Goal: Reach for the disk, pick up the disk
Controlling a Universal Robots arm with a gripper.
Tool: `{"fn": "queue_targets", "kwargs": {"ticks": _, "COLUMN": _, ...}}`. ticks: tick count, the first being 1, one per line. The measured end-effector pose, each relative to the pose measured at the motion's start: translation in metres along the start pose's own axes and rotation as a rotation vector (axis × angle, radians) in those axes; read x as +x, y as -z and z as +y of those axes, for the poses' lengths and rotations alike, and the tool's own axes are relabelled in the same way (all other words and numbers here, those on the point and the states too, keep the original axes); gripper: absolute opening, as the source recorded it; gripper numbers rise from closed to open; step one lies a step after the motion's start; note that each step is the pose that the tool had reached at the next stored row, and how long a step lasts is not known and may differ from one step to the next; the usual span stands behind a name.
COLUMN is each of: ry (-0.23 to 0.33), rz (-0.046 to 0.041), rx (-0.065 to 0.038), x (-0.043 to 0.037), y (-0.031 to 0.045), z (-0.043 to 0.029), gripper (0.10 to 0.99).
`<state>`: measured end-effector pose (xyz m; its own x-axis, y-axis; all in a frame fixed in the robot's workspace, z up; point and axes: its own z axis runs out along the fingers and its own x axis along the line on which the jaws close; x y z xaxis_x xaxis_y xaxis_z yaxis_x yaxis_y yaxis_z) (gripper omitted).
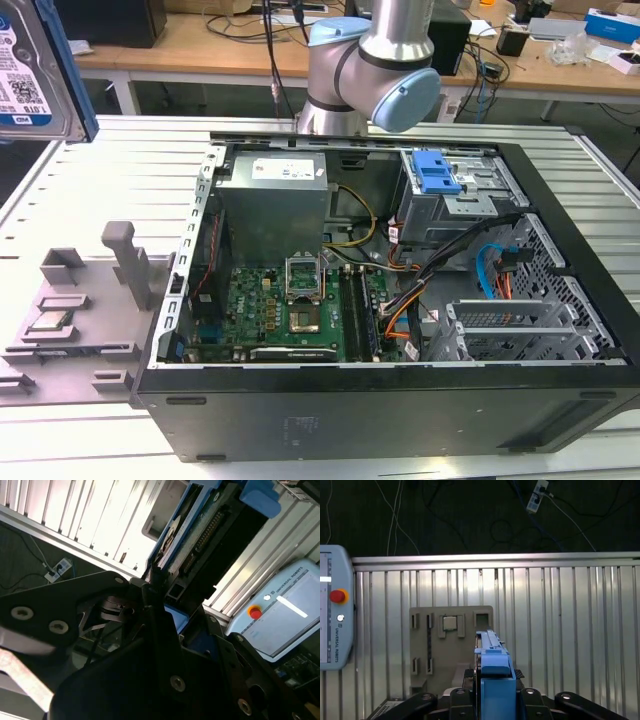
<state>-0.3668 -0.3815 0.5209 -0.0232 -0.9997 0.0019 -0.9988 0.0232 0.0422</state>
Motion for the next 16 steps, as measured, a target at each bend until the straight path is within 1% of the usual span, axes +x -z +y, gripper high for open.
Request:
{"fn": "queue_targets", "kwargs": {"ticks": 4, "ry": 0.000, "rz": 0.0000, "rx": 0.000, "x": 0.0000, "y": 0.0052, "z": 0.0001, "gripper": 0.365}}
{"fn": "queue_targets", "kwargs": {"ticks": 9, "ry": 0.000, "rz": -0.0001, "rx": 0.000, "x": 0.0001, "y": 0.0054, "z": -0.0007, "gripper": 0.365}}
{"fn": "queue_targets", "kwargs": {"ticks": 10, "ry": 0.000, "rz": 0.0000, "rx": 0.000, "x": 0.0000, "y": 0.0055, "z": -0.0032, "gripper": 0.365}}
{"fn": "queue_targets", "kwargs": {"ticks": 11, "ry": 0.000, "rz": 0.0000, "rx": 0.000, "x": -0.0002, "y": 0.0058, "z": -0.0101, "gripper": 0.365}}
{"fn": "queue_targets", "kwargs": {"ticks": 12, "ry": 0.000, "rz": 0.0000, "rx": 0.000, "x": -0.0005, "y": 0.0062, "z": -0.0198, "gripper": 0.365}}
{"fn": "queue_targets", "kwargs": {"ticks": 14, "ry": 0.000, "rz": 0.0001, "rx": 0.000, "x": -0.0007, "y": 0.0066, "z": -0.0282, "gripper": 0.365}}
{"fn": "queue_targets", "kwargs": {"ticks": 15, "ry": 0.000, "rz": 0.0000, "rx": 0.000, "x": -0.0010, "y": 0.0069, "z": -0.0340, "gripper": 0.365}}
{"fn": "queue_targets", "kwargs": {"ticks": 16, "ry": 0.000, "rz": 0.0000, "rx": 0.000, "x": -0.0012, "y": 0.0070, "z": -0.0376, "gripper": 0.365}}
